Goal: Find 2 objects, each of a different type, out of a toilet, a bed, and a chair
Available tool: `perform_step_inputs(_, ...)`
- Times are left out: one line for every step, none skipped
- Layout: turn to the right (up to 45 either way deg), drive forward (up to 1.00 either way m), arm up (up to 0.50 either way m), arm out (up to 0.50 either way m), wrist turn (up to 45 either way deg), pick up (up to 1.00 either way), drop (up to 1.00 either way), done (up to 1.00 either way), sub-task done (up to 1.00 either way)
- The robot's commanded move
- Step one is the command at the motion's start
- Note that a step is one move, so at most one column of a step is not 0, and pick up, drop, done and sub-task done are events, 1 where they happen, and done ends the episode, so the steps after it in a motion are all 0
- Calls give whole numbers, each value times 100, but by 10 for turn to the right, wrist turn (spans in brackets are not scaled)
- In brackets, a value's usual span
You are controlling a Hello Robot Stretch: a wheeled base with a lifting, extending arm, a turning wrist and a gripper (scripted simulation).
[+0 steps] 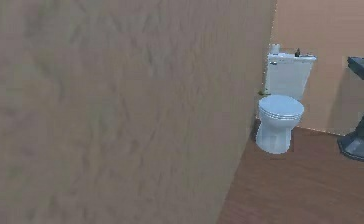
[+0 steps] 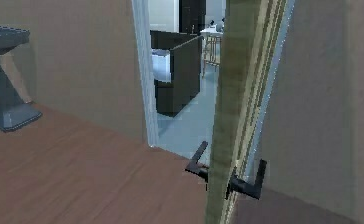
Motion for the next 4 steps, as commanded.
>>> perform_step_inputs(300,0,0,0,0,0,0,0,0)
perform_step_inputs(0,100,0,0,0,0,0,0,0)
perform_step_inputs(60,0,0,0,0,0,0,0,0)
perform_step_inputs(0,50,0,0,0,0,0,0,0)
